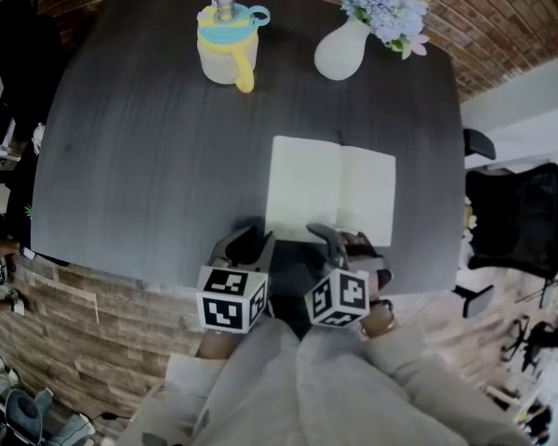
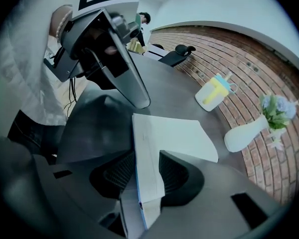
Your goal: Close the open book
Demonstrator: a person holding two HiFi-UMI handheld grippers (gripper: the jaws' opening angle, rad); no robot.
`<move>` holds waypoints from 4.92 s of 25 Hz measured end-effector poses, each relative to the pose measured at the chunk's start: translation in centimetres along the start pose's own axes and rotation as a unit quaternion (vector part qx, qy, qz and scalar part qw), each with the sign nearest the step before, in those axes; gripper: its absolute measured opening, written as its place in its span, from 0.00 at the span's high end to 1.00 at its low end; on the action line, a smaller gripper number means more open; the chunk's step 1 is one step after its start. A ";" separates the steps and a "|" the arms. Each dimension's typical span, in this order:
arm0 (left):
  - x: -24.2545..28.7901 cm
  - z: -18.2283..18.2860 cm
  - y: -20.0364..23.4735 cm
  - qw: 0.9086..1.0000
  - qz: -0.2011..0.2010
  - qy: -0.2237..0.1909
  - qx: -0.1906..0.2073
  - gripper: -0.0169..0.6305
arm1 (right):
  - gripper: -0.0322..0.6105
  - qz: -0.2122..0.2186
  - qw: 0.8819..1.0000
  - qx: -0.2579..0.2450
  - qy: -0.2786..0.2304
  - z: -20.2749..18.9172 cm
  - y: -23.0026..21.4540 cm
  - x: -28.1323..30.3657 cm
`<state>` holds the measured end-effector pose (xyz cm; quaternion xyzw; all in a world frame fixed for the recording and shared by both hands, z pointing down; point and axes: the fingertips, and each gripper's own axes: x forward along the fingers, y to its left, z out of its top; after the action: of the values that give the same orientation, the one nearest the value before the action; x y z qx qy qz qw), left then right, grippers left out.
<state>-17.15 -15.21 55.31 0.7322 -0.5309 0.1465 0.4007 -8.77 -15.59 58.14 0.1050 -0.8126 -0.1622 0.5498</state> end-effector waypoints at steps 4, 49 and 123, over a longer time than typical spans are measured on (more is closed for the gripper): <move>-0.1 0.0 0.1 1.000 0.000 0.004 0.004 0.79 | 0.79 0.010 1.000 0.023 -0.009 0.1 0.3 -0.3; -0.3 3.4 -4.0 0.991 -0.127 0.036 -0.027 0.89 | 0.91 0.009 0.954 0.248 -0.167 1.0 -1.9 -5.2; 12.3 1.0 -23.7 0.915 -0.291 0.192 0.205 0.92 | 0.94 -0.187 0.793 0.564 -0.138 -16.8 -5.3 -13.2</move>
<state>8.71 -21.29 52.33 0.8780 -0.1658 0.2668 0.3612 11.74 -18.34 50.56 0.5228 -0.7916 0.2120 0.2346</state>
